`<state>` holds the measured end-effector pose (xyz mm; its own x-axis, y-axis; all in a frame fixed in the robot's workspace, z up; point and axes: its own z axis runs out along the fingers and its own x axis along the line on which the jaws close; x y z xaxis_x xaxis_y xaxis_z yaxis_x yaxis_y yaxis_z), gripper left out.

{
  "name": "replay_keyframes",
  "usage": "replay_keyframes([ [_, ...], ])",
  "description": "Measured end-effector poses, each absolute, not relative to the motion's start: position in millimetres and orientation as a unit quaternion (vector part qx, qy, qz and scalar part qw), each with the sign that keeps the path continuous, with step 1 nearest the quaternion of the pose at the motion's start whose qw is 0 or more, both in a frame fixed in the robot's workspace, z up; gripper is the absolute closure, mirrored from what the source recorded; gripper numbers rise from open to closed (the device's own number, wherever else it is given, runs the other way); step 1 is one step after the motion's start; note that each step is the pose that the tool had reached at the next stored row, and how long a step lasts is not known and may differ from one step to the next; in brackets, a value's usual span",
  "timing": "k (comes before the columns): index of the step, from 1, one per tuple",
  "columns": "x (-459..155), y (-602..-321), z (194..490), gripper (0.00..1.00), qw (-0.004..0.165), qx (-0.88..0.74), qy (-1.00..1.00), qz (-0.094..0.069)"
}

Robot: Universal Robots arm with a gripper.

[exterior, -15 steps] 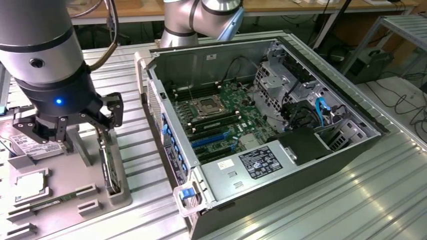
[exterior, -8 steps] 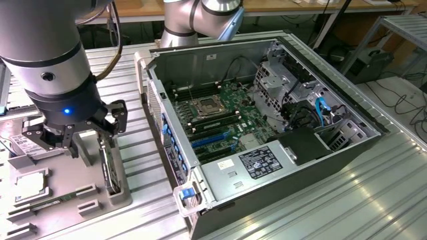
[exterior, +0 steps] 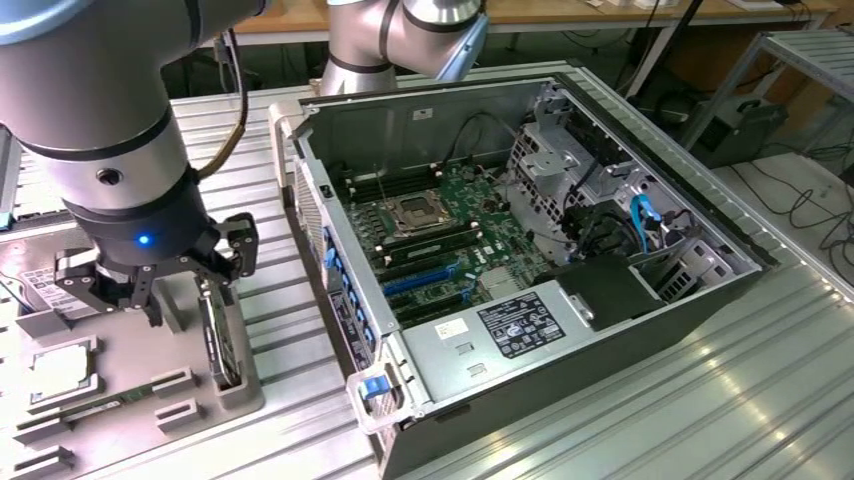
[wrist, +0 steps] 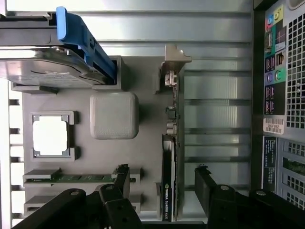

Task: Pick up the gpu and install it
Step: 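Pick up the gpu and move the gpu toward the slot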

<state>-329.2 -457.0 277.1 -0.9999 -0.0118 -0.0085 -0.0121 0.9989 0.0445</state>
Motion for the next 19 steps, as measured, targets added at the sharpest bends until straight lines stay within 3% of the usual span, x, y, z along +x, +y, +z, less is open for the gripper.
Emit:
replay_keyframes([
  [19, -324.5, -456.9, 240.4, 0.34, -0.002, -0.012, 1.000, 0.022],
])
